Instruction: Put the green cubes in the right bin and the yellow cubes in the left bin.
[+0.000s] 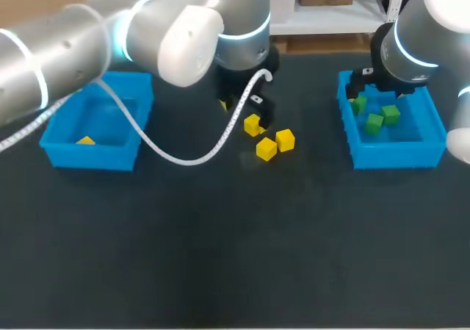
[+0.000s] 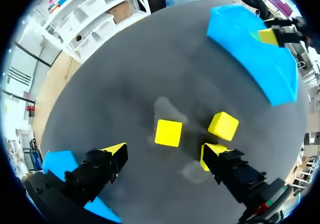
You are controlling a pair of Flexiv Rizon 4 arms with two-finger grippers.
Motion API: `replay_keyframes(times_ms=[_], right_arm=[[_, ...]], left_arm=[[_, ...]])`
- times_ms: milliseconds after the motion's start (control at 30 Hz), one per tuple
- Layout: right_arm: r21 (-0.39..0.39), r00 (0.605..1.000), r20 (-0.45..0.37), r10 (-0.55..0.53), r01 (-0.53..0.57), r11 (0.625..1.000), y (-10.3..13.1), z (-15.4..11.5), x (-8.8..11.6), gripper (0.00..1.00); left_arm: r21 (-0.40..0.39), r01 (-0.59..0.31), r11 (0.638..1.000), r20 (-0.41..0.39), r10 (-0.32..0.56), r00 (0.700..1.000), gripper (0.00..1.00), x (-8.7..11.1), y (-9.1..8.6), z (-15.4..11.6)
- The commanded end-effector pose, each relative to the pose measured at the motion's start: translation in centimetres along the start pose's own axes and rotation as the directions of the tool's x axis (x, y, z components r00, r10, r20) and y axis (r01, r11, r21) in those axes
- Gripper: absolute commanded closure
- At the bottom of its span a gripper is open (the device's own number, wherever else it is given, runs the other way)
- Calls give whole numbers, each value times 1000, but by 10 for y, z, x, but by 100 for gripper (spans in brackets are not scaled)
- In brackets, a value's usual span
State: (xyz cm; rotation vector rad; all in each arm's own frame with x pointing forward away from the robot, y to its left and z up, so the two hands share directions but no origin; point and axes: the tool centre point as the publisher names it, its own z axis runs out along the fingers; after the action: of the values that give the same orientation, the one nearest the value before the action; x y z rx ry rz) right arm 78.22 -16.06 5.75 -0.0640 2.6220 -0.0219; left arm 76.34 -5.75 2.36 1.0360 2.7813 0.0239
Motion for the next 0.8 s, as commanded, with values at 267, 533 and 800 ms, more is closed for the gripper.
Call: replay_keyframes(times_ms=[267, 533, 800], right_arm=[[3, 1000, 6, 1, -1, 1000, 0, 0, 2, 0], [3, 1000, 6, 1, -1, 1000, 0, 0, 2, 0], [3, 1000, 6, 1, -1, 1000, 0, 0, 2, 0]], left_arm=[[-1, 16, 1000, -110, -16, 994, 0, -16, 13, 20], [-11, 31, 999, -130, -32, 991, 0, -20, 17, 32], [-11, 28, 1000, -126, -29, 992, 100, -20, 14, 33]])
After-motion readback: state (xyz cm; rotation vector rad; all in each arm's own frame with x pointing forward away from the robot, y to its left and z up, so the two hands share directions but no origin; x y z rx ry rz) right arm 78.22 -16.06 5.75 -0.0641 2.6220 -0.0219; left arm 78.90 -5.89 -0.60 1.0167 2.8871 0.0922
